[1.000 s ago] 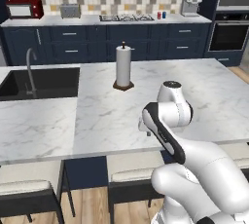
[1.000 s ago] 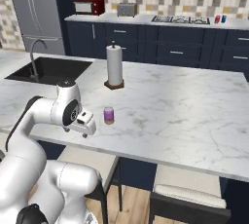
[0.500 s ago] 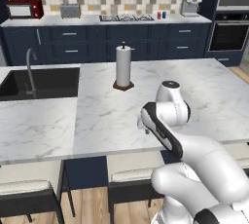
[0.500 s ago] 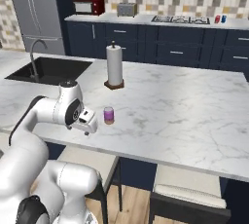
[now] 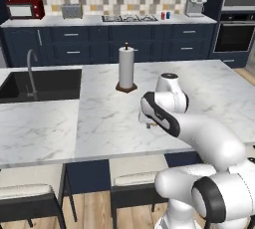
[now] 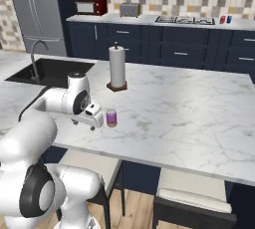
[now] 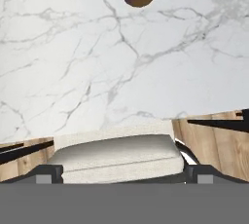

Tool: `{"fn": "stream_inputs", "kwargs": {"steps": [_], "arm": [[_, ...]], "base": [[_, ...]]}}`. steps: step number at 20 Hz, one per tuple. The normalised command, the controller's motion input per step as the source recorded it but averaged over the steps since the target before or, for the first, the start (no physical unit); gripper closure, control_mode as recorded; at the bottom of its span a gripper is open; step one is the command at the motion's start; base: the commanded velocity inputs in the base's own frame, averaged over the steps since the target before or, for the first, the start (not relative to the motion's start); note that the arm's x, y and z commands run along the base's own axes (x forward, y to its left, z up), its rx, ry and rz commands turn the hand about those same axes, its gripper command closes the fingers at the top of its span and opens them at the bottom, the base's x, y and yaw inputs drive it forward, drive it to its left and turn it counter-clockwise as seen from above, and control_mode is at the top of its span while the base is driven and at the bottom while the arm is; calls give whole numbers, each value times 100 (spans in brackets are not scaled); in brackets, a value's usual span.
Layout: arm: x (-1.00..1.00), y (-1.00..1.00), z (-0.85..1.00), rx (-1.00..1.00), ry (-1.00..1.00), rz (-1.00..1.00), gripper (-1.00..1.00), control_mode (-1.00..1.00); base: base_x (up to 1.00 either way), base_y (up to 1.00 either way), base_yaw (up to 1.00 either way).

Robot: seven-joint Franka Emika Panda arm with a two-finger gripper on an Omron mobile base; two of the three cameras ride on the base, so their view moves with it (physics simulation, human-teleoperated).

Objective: Four empty soda cans are scattered around the kitchen. Gather all the cans and cluster them next to the stove for recycling.

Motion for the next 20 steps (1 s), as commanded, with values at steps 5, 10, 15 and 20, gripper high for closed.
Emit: {"fn": "stream_inputs", "kwargs": {"steps": [5,10,15,20], "arm": [[34,-12,31,0,13,-9,-100,-100],[29,-20,19,-2,3,-1,-100,-100],[31,-17,3,-1,3,0,-100,-100],[31,-8,-11,0,0,0,-100,-100]], "base": [[0,0,0],[0,0,0],[0,0,0],[0,0,0]]}}
